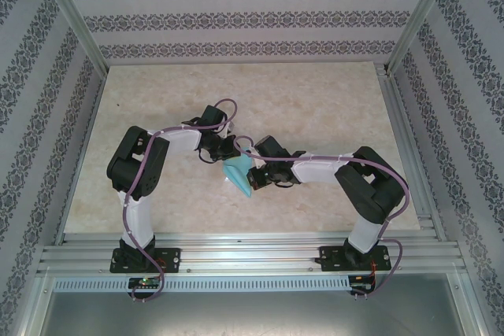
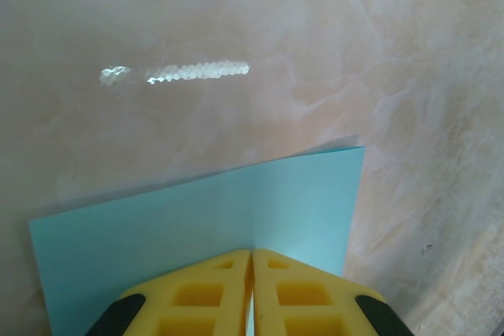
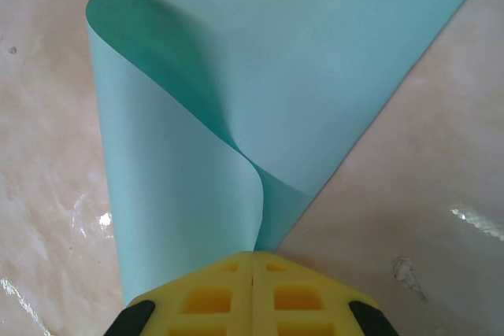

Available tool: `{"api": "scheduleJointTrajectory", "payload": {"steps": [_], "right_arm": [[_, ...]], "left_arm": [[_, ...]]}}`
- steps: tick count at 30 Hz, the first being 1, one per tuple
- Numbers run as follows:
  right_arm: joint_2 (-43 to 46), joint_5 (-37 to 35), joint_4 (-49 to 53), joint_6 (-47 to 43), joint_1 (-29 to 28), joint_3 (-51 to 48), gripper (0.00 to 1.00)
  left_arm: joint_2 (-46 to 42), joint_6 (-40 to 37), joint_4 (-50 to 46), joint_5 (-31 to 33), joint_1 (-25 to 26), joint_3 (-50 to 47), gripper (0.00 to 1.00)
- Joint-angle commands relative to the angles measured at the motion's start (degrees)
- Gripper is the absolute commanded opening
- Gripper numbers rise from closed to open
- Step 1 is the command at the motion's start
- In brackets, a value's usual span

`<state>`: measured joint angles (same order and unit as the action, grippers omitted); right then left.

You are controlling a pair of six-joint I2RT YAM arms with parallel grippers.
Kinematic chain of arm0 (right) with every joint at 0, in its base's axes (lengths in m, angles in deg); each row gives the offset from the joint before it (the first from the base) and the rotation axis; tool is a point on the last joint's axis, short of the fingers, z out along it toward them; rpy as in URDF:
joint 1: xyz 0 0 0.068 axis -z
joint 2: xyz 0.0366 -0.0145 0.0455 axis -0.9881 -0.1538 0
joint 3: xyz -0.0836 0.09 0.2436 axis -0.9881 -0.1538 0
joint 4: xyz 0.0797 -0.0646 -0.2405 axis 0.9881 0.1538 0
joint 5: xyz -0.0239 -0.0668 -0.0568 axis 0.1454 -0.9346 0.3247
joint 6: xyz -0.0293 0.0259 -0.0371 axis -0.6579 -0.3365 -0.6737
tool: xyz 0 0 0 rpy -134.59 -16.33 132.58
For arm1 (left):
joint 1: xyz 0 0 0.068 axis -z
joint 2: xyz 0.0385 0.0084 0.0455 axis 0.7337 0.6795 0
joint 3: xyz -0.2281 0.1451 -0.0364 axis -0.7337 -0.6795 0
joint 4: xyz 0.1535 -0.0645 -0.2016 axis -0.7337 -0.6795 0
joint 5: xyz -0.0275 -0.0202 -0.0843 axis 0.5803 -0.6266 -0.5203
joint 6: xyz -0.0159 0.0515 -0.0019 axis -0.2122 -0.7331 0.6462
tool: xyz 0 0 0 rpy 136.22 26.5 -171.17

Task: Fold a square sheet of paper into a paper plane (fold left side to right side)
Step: Third fold the triangle at the center of the table.

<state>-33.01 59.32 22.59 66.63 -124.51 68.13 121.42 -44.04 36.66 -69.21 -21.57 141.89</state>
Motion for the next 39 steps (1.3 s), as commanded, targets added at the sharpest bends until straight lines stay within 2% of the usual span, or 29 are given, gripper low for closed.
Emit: {"api": "scheduleJointTrajectory", "payload": {"steps": [1,9,34,39], "right_arm": [[1.6,0.5,-0.4,0.6,0.2,0.8,0.00],[2.6,0.5,0.1,0.4,0.1,1.8,0.00],[-2.5,-0.6,1.7,0.1,-0.3,1.2,0.00],[-3.2,-0.3,2.1,-0.1,-0.4,0.7,0.00]], "left_arm": [[3.5,-1.2,-3.6,3.1,1.4,-1.1,0.09],[3.5,-1.1,-3.6,2.9,1.4,-1.1,0.09],[3.5,-1.2,-3.6,3.0,1.5,-1.1,0.09],[2.3,-1.7,-5.1,3.1,1.4,-0.1,0.16]]}}
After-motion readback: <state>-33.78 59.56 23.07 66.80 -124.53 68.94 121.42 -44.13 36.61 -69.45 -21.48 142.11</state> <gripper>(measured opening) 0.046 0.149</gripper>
